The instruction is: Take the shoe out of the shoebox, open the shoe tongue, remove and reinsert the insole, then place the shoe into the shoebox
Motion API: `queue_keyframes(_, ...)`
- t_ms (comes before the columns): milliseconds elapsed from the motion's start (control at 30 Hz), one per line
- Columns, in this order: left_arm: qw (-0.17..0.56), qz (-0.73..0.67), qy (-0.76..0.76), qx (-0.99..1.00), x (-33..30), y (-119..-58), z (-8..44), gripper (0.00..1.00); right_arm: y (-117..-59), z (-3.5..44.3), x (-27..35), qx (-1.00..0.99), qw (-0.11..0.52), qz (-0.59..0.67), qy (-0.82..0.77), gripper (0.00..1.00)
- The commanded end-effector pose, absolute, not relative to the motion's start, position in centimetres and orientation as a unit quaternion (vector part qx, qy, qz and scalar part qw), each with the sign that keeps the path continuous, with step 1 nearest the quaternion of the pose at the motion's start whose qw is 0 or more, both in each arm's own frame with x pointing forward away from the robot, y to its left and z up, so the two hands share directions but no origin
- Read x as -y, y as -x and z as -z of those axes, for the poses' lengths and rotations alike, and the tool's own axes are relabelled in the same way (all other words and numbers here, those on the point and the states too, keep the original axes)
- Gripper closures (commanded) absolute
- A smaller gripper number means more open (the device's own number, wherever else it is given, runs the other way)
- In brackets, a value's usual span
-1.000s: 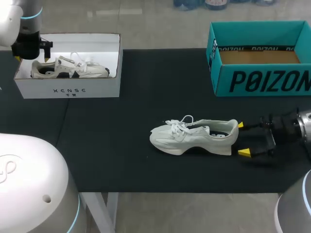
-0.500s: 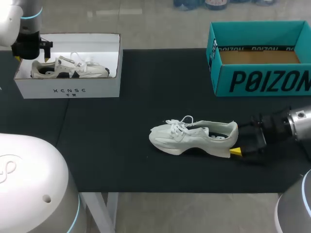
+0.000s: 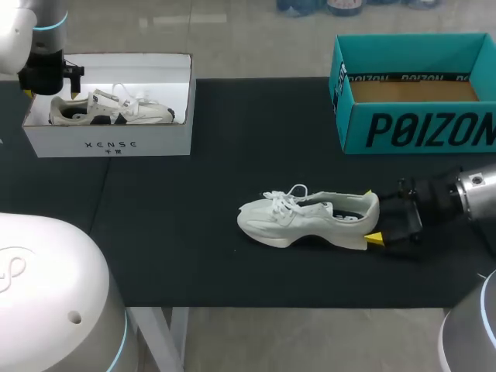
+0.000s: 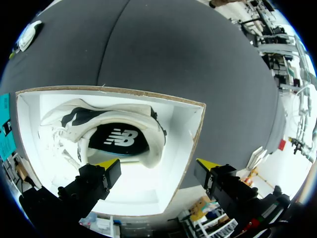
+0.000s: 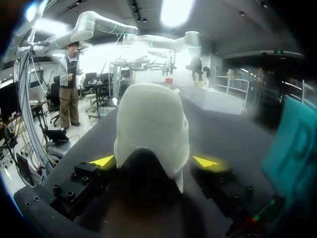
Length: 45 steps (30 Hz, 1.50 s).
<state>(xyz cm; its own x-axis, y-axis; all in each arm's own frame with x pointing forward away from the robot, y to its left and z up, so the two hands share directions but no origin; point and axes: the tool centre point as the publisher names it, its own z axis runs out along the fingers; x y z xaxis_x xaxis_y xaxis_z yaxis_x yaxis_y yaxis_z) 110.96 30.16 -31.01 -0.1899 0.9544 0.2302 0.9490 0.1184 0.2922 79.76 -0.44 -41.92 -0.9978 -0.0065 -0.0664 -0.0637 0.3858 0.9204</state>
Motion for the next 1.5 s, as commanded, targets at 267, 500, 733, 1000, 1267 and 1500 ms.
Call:
queue_keyframes(267, 0.008, -0.190, -0.636, -0.747, -30.2, -110.9, 31.0, 0.00, -80.1, 41.9, -0.3, -0.833, 0.026, -0.553, 0.021, 0.00)
queue_keyframes(500, 0.008, -0.190, -0.636, -0.747, -30.2, -110.9, 31.0, 0.00, -79.5, 42.9, -0.2, -0.832, 0.020, -0.554, 0.014, 0.00)
queue_keyframes(733, 0.008, -0.190, -0.636, -0.747, -30.2, -110.9, 31.0, 0.00, -79.5, 43.3, -0.6, -0.832, 0.018, -0.555, 0.011, 0.00)
queue_keyframes(1000, 0.008, -0.190, -0.636, -0.747, -30.2, -110.9, 31.0, 0.00, -79.7, 43.5, -1.4, -0.832, 0.016, -0.554, 0.008, 0.00)
queue_keyframes(1267, 0.008, -0.190, -0.636, -0.747, -30.2, -110.9, 31.0, 0.00, -79.6, 44.0, -1.9, -0.838, 0.014, -0.546, -0.005, 1.00)
queue_keyframes(1500, 0.008, -0.190, -0.636, -0.747, -30.2, -110.9, 31.0, 0.00, -79.6, 44.0, -2.0, -0.838, 0.012, -0.546, -0.010, 1.00)
